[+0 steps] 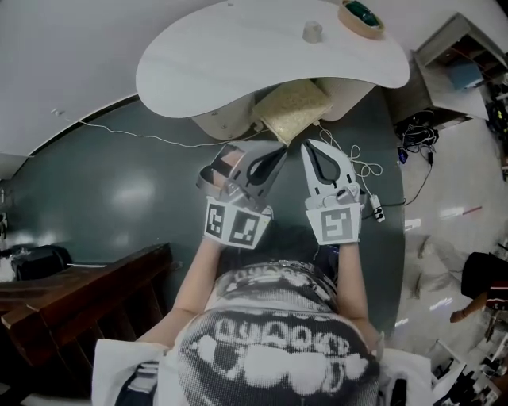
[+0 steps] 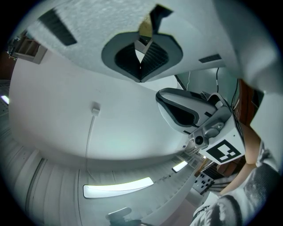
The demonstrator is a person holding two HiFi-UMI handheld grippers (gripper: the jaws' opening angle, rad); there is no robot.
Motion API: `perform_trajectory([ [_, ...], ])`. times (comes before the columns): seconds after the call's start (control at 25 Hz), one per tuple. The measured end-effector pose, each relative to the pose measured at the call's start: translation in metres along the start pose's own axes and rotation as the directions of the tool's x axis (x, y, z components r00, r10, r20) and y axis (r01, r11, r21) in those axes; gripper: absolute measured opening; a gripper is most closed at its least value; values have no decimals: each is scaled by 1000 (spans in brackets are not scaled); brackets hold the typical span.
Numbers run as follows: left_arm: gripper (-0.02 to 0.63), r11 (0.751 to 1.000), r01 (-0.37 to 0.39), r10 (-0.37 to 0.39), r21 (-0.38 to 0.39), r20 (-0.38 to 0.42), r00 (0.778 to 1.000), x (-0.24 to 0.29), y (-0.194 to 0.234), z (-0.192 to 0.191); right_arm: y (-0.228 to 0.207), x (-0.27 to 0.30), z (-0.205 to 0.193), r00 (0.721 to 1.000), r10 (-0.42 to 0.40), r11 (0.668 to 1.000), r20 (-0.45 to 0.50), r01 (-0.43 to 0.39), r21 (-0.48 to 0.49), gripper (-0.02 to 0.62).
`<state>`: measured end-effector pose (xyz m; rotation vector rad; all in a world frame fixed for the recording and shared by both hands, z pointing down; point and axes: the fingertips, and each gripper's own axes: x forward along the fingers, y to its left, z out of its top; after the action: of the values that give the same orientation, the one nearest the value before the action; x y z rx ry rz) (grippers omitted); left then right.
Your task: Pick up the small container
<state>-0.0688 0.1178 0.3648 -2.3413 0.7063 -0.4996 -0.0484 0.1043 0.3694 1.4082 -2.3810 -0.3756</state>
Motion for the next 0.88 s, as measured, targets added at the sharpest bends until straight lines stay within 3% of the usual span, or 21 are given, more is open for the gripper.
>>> perform_trajectory([
  [0.44, 5, 999, 34, -34, -3, 23, 999, 17, 3, -3, -11, 11, -3, 1000, -4, 1000, -20, 4, -7, 2],
  [0.88, 5, 1000, 3, -3, 3, -33, 999, 87, 32, -26, -70, 60, -30, 999, 42, 999, 11, -42, 5, 3],
])
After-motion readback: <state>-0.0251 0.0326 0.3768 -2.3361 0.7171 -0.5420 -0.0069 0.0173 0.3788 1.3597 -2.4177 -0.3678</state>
